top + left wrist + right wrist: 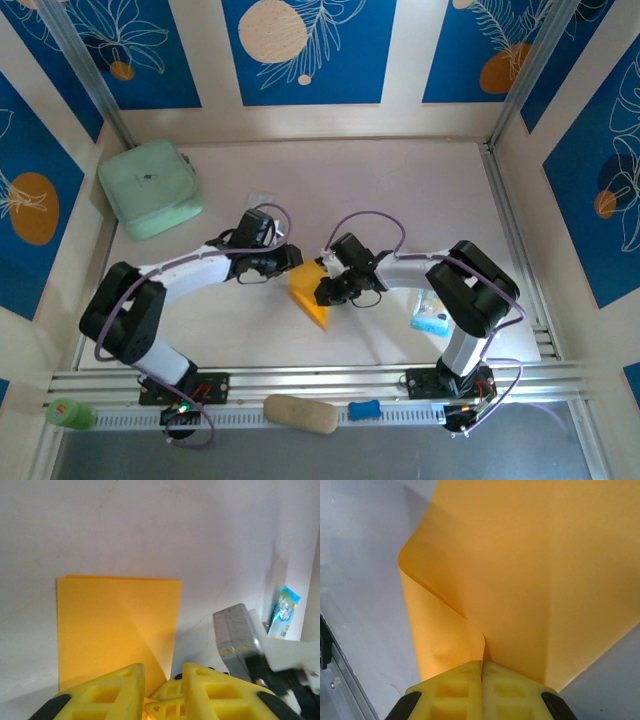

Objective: Fold a paper plane with a square sheet of paper (pick it up from the middle)
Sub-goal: Third fold the triangle at the center of the table.

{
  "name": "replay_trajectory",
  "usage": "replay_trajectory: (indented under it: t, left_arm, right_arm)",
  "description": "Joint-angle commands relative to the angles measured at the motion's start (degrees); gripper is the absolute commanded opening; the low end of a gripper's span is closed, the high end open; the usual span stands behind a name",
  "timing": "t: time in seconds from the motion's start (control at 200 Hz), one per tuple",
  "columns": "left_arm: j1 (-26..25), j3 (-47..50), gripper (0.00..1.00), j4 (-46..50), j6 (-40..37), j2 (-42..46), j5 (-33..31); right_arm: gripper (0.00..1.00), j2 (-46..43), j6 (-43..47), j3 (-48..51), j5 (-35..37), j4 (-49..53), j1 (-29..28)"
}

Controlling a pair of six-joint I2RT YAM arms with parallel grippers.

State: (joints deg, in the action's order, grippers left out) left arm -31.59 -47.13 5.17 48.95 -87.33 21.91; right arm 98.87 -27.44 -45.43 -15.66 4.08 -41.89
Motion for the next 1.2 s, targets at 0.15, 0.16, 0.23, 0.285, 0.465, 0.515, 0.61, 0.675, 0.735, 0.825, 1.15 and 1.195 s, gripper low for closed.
replay_trajectory:
  t: [0.15, 0.16, 0.23, 0.285, 0.465, 0.515, 0.61, 0.675, 0.735, 0.825, 1.15, 1.195]
  left_arm:
    - [-0.03, 9.25, 0.07, -4.76, 4.96, 6.37, 2.68]
    - [-0.11, 9.56, 0.07, -5.18, 5.18, 6.49, 2.94]
    - [-0.72, 11.45, 0.04, -8.09, 6.57, 6.82, 4.58]
    - [-1.58, 12.51, 0.02, -10.62, 7.61, 6.44, 5.67]
    - [-4.85, 14.30, 0.00, -15.62, 9.90, 3.75, 6.65]
    - [-5.13, 14.59, 0.00, -15.90, 9.97, 3.00, 6.56]
    - [-5.31, 14.84, 0.01, -17.48, 10.37, 1.76, 6.98]
    - [-5.49, 14.53, 0.01, -17.76, 10.38, 1.04, 7.45]
    - [-5.66, 14.09, 0.00, -16.84, 10.14, 0.34, 7.31]
    - [-5.78, 13.99, 0.00, -16.14, 9.90, -0.71, 7.19]
    - [-6.19, 15.23, 0.02, -18.87, 9.64, -4.40, 7.42]
    - [-6.14, 15.02, 0.02, -18.67, 9.42, -4.82, 7.40]
  right_arm:
    - [0.03, 0.36, -1.36, 1.65, 1.22, -0.18, -0.39]
    - [0.03, 0.27, -1.43, 1.77, 1.31, -0.29, -0.39]
    - [0.03, -0.24, -1.86, 2.01, 1.77, -0.56, -0.39]
    - [0.03, -0.50, -2.04, 2.10, 2.05, -0.61, -0.39]
    - [0.03, -1.12, -2.97, 2.65, 2.82, -1.35, -0.39]
    - [0.03, -1.02, -3.27, 2.64, 2.99, -1.49, -0.39]
    - [0.03, -1.21, -3.67, 2.84, 3.07, -1.53, -0.47]
    - [0.03, -1.28, -3.85, 2.90, 3.26, -1.62, -0.56]
    - [0.02, -1.38, -3.85, 2.85, 3.35, -1.37, -0.56]
    - [0.02, -1.36, -3.94, 2.81, 3.49, -1.35, -0.49]
    - [0.03, -1.72, -4.68, 2.98, 3.11, -1.80, -0.47]
    - [0.03, -1.86, -4.64, 3.04, 3.09, -1.84, -0.43]
